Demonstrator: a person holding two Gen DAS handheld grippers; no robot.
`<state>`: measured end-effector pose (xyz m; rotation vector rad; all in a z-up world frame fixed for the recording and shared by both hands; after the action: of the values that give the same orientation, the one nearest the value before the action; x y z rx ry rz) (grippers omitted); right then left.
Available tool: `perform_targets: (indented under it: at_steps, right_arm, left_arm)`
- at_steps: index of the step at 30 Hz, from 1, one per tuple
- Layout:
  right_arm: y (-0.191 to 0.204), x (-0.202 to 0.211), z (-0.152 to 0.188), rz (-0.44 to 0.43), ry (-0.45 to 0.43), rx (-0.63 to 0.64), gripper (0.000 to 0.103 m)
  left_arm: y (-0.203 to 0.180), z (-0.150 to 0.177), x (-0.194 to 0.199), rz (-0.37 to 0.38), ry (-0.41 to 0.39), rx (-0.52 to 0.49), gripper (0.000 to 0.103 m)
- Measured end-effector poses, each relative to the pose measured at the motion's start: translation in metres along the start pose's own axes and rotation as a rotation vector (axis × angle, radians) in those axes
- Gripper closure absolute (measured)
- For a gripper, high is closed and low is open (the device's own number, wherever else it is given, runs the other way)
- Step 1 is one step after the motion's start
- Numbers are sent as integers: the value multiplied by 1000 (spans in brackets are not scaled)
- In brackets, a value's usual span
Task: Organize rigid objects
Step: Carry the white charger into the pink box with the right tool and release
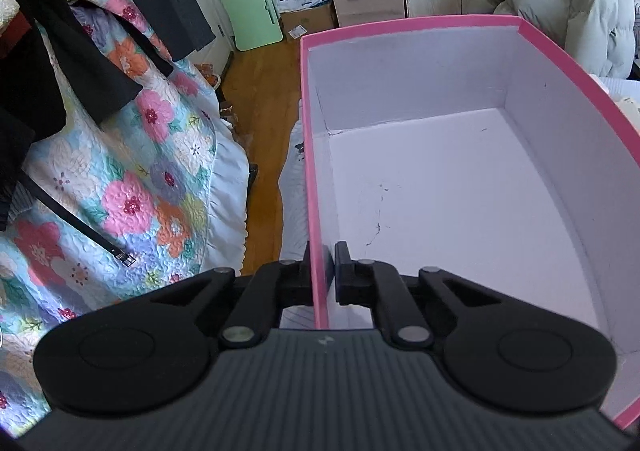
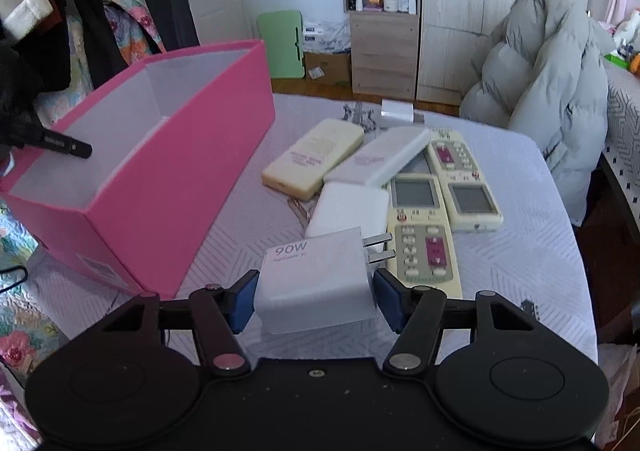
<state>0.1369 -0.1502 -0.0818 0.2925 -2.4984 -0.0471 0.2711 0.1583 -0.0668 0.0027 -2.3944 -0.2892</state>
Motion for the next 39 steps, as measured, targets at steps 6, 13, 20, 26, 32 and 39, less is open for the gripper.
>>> perform_targets:
  at_steps: [6,13,20,26,32,39]
  right_arm:
    - [21,11,-48,-138,-91,-8,37]
    - [86,-13,-105,-402,-100,121,37]
    - [126,-105,-125,-496,195,134,37]
    - [151,-172,-117,-484,449,9,36]
    - [151,-203,-98,-440,607,-168,36]
    - [134,-186,-94,-522,653,-378,32]
  left_arm:
    - [-1,0,1,-11,-2,-16,96]
    - [-9,0,1,-6,-5,-30,96]
    - [-8,2,1,-3,-10,-29,96]
    - [-8,1,0,-2,-12,-19,96]
    - [-6,1,1,-3,-24,-3,96]
    - [-6,1,2,2,-25,4,96]
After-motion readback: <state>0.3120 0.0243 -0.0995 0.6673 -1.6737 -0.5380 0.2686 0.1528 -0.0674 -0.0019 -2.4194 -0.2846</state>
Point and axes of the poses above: each gripper's, at about its wrist camera, not at the fingertips, and x roughly against the way its jaws point, y to its left, z to its underside, the point moved 5 cm from there along -x, roughly the way its jaws point, and after that the axes turned 10 degrees about -y, right-handed, at the moved point
